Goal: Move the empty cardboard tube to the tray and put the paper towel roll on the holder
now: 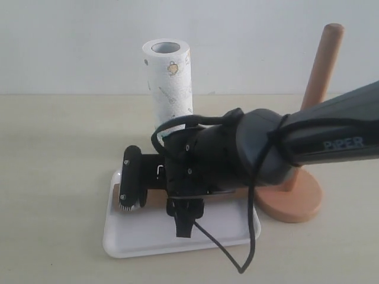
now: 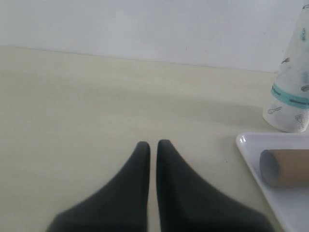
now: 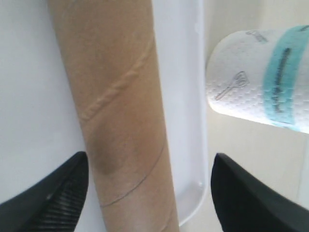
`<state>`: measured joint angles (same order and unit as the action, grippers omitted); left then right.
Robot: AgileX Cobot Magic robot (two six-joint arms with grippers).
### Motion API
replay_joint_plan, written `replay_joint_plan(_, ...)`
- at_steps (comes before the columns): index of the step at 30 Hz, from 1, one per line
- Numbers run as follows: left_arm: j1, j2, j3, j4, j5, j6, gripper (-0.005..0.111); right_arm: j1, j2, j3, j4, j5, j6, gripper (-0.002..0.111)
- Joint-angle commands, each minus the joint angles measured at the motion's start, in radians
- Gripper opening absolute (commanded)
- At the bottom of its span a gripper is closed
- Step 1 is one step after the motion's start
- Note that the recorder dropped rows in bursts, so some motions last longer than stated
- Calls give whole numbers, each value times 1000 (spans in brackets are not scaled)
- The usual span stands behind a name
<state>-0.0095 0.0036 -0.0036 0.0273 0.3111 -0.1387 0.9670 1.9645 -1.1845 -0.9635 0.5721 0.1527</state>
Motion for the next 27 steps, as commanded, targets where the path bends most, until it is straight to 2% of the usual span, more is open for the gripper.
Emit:
replay_joint_plan(1,5,-4,4,-4,-1,2,5,20,-92,-4,-2,28,13,68)
replay_joint_plan(6,5,-4,4,-4,-1,2,5,75,-261,-4,5,142,38,68)
replay_joint_plan(10,5,-4,4,-4,-1,2,5,197,-446,-4,19,159,75,68)
replay_joint_plan(13,5,-4,4,-4,-1,2,5,287,-541,-4,101,223,77,68)
replay_joint_plan(16,5,-4,4,-4,-1,2,5,329,-582,-4,234,346,82,67)
replay_joint_plan(17,5,-4,4,-4,-1,2,5,329,-582,-4,274,396,88,63)
replay_joint_plan(18,5,-4,4,-4,-1,2,5,329,-582,-4,283,461,117,52)
replay_joint_plan(20,5,-4,4,-4,-1,2,5,329,-580,-2,299,544,168,21)
replay_joint_plan(22,5,-4,4,-4,-1,2,5,329,-580,-2,332,545,220,0)
replay_joint_plan(27,5,-4,4,-4,-1,2,5,329,-580,-2,351,490,408,1)
